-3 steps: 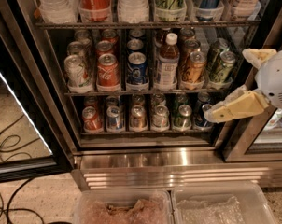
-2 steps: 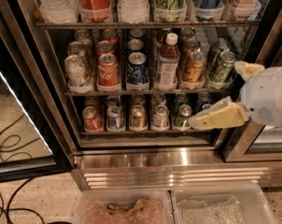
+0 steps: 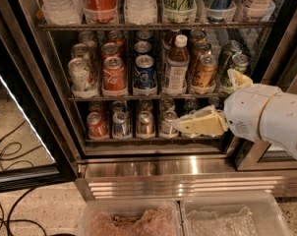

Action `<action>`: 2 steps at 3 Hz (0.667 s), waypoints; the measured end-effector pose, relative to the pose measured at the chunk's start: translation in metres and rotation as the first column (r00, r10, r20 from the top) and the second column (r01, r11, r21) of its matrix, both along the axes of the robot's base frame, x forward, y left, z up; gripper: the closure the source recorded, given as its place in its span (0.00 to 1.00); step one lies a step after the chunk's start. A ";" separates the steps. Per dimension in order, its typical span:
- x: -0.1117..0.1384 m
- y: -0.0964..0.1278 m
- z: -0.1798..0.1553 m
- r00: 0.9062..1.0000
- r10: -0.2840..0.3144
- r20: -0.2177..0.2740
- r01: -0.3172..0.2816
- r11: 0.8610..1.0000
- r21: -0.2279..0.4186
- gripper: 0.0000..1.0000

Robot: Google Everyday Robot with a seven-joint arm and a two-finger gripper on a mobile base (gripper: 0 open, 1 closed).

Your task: Pick blue plastic bottle from middle shelf of fridge

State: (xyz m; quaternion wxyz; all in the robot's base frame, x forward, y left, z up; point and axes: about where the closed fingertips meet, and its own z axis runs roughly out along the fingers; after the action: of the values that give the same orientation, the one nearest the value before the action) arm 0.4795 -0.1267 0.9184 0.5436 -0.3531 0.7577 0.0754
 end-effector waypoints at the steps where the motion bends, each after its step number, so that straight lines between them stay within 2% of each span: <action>1: 0.000 0.000 0.000 1.000 0.000 0.000 0.000 1.000 0.000 0.00; 2: 0.003 0.005 0.000 0.999 -0.037 0.022 0.036 0.999 0.041 0.00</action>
Offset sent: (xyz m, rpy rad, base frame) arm 0.0051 0.0196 -0.0168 0.2166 -0.1146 -0.1895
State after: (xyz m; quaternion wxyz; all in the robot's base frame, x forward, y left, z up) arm 0.4826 -0.1216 0.9182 0.5606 -0.3290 0.7561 0.0767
